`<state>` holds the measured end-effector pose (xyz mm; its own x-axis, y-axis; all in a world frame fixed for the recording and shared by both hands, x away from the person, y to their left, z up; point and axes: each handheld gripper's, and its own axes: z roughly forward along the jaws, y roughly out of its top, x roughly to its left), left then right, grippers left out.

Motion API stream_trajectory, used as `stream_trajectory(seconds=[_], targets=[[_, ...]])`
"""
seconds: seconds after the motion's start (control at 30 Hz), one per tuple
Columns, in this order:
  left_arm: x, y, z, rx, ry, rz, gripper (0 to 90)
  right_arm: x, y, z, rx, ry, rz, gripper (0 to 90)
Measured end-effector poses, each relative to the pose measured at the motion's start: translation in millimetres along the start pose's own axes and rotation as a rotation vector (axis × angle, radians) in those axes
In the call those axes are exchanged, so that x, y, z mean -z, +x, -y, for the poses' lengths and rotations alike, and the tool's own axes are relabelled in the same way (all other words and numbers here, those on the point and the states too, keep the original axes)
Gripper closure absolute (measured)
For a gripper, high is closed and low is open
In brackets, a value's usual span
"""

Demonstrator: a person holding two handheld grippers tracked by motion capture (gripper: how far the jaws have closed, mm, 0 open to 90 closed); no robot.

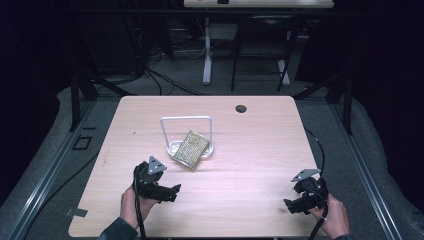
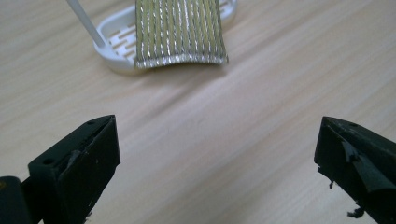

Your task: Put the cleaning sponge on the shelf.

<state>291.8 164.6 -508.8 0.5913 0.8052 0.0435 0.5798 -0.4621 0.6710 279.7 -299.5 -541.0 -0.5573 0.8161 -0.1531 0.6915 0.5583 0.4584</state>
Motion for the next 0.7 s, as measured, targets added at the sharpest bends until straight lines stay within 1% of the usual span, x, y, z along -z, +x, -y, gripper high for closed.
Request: stream_trajectory(seconds=[0.07,0.13,0.23,0.27,0.33,0.4,0.5,0.57,0.6,0.63,0.67,0.7], targets=[[0.8,-0.2,7.3,-0.016,0.027,0.008,0.0,-0.1,0.1,0.1,0.000,0.000,0.001,5.4],[1.4,-0.3,14.1,-0.021,0.052,0.008,0.0,0.1,0.4,0.0,0.001,-0.002,0.004,5.4],[2.3,0.6,23.0,-0.024,0.090,0.021,0.0,0.2,0.8,-0.2,0.006,-0.003,0.008,5.4],[2.9,1.5,25.5,-0.026,0.095,0.017,0.0,0.0,0.7,-0.3,0.007,-0.003,0.008,5.4],[4.5,4.3,29.7,-0.016,0.099,0.021,0.0,-0.6,0.8,-0.3,0.006,0.002,0.004,5.4],[4.6,6.1,32.4,-0.001,0.102,0.024,0.0,-1.8,1.0,-0.3,0.007,0.004,0.003,5.4],[1.5,7.4,33.3,0.004,0.110,0.034,0.0,-2.7,0.7,-0.4,0.009,0.007,0.000,5.4],[-1.4,6.5,33.0,0.001,0.121,0.042,0.0,-3.8,0.6,0.1,0.007,0.001,0.000,5.4],[-2.8,6.2,32.6,-0.011,0.132,0.045,0.0,-3.2,0.4,0.1,0.009,0.007,0.000,5.4],[-3.5,6.3,32.4,-0.017,0.144,0.053,0.0,-3.5,0.4,0.4,0.010,0.002,0.004,5.3],[-4.4,6.2,32.6,-0.025,0.151,0.059,0.0,-3.5,0.0,0.4,0.012,0.003,0.009,5.3],[-5.2,6.1,32.9,-0.024,0.148,0.059,0.1,-3.1,-0.5,0.2,0.016,0.009,0.013,5.2]])
